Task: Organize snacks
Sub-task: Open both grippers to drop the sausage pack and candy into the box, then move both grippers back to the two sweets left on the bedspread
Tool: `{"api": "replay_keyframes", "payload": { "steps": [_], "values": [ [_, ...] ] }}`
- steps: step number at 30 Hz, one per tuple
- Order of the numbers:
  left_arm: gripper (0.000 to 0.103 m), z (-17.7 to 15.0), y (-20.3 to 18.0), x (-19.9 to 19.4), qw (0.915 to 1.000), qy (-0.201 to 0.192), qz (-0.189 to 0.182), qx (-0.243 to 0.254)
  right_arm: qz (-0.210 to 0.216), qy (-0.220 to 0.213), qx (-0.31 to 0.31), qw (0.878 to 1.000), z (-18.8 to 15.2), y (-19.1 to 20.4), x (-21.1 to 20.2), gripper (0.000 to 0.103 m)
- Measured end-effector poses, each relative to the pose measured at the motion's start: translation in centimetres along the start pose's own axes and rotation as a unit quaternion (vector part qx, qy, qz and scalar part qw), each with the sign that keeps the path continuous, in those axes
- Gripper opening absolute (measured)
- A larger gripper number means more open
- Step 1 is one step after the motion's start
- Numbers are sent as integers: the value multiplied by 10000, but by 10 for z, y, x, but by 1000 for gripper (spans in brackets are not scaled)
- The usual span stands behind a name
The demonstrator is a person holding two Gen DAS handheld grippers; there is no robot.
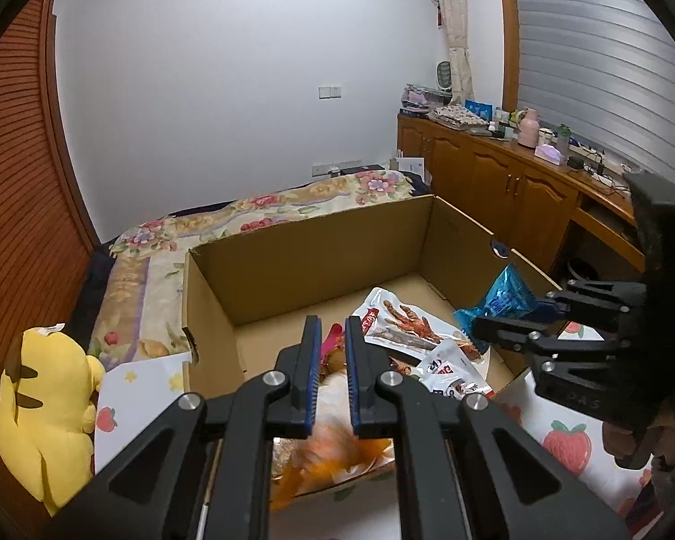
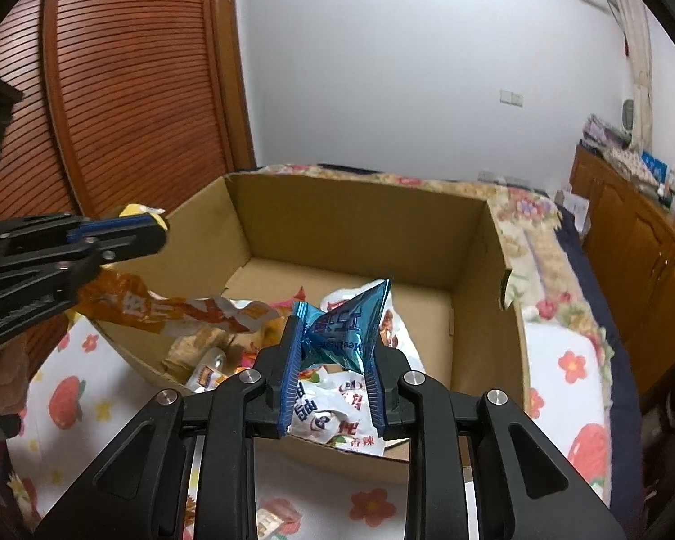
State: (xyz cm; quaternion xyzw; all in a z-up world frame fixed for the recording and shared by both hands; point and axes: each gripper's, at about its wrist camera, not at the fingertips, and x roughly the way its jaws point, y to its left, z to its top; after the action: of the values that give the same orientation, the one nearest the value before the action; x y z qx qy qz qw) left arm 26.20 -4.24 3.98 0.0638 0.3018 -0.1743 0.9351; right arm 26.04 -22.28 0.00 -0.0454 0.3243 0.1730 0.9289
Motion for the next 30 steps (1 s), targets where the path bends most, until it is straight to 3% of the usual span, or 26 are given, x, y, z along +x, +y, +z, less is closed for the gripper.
{"api": "replay_keyframes", "payload": {
  "steps": [4, 7, 9, 10, 21, 22, 24, 27, 30],
  "values": [
    [10, 2, 5, -4, 9999, -79, 11, -61, 21, 59, 54, 10000, -2, -2, 5, 28],
    [15, 1, 7, -7, 9999, -92, -5, -82, 69, 63, 58, 9999, -3, -1, 7, 40],
    [38, 1, 8, -10, 9998, -133, -15, -115, 128, 52, 20, 9999, -3, 1, 6, 50],
    [42, 1, 7, -12, 9998, -171, -20, -128, 128, 37, -7, 9999, -3, 2, 5, 53],
    [48, -12, 3, -26, 9996, -270, 77, -42, 88, -245, -97, 9996, -12, 8, -18, 54],
    [51, -14, 2, -27, 9996, -272, 86, -23, 54, -291, -115, 9995, -16, 9, -23, 54],
    [70, -17, 2, -30, 9995, -309, 113, 5, 40, -360, -112, 9993, -22, 9, -30, 54],
    [87, -22, 0, -40, 9983, -546, 204, 25, 78, -461, -100, 9989, -32, 10, -42, 54],
    [92, -28, -2, -50, 9977, -645, 222, 26, 83, -535, -117, 9985, -42, 12, -52, 54]
  ]
}}
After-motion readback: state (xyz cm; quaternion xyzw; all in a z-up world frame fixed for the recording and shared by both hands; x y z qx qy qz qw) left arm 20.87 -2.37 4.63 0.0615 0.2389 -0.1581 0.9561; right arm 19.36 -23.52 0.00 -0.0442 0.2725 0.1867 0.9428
